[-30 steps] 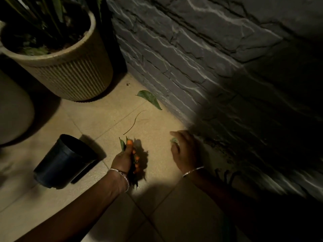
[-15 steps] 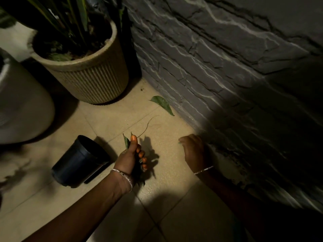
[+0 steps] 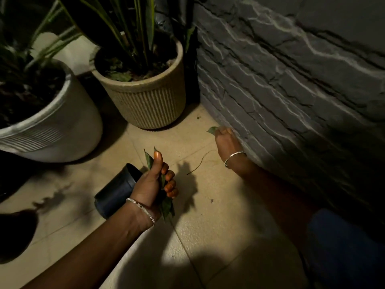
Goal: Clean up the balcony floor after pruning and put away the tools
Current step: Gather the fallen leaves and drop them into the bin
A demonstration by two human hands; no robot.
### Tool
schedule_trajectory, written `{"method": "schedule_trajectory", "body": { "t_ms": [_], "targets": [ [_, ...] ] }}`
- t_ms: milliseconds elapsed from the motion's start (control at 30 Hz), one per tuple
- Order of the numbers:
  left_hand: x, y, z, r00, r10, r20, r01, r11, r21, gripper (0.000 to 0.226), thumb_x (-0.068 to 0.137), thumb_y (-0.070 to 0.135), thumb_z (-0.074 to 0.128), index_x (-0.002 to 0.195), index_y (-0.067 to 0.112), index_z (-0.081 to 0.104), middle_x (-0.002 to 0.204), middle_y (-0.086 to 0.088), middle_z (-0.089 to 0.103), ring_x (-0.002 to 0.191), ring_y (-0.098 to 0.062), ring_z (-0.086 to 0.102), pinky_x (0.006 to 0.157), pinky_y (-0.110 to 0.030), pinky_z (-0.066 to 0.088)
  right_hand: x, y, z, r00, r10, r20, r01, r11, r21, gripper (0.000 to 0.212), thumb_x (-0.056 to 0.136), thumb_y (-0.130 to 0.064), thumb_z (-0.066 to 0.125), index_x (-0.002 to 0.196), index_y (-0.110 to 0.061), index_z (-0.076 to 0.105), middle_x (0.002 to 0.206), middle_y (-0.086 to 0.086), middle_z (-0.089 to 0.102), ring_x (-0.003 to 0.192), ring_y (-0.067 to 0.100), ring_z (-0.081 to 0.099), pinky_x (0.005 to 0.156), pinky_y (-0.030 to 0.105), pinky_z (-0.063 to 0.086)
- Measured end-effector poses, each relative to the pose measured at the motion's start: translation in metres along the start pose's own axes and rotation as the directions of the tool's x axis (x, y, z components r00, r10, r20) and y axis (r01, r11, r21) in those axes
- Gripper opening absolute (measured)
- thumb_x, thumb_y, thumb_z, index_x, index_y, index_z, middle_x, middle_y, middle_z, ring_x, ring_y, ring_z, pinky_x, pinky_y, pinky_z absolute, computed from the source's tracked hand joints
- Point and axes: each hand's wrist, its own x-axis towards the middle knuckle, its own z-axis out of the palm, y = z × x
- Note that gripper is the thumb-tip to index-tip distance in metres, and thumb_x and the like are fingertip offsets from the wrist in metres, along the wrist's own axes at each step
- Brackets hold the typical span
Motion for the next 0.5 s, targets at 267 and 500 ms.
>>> {"method": "schedule_trajectory", "body": {
  "t_ms": [267, 500],
  "targets": [
    [0.0, 0.006, -0.016, 0.999, 0.013, -0.038, -0.015, 0.998, -0.054, 0.047, 0.087, 0.056, 0.05, 0.057, 0.02, 0.045, 0.055, 0.001, 0.036, 0.041, -0.012, 0.034, 0.04, -0.021, 0.032, -0.017, -0.011, 0.01, 0.998, 0.055, 0.021, -0.055, 0.998, 0.002, 0.053, 0.088, -0.005, 0.033, 0.139, -0.005, 0.046, 0.138, 0.016, 0.053, 0.122, 0.031, 0.052, 0.105, 0.039, 0.043],
    [0.009, 0.015, -0.016, 0.999, 0.021, -0.038, -0.024, 0.998, -0.064, 0.046, 0.087, 0.057, 0.049, 0.059, 0.021, 0.044, 0.053, 0.002, 0.037, 0.04, -0.011, 0.035, 0.04, -0.021, 0.033, -0.018, -0.006, 0.001, 0.994, 0.111, 0.013, -0.111, 0.99, 0.086, 0.03, 0.09, -0.004, 0.059, 0.119, -0.01, 0.065, 0.11, 0.012, 0.068, 0.102, 0.026, 0.063, 0.087, 0.033, 0.051]
  ]
}}
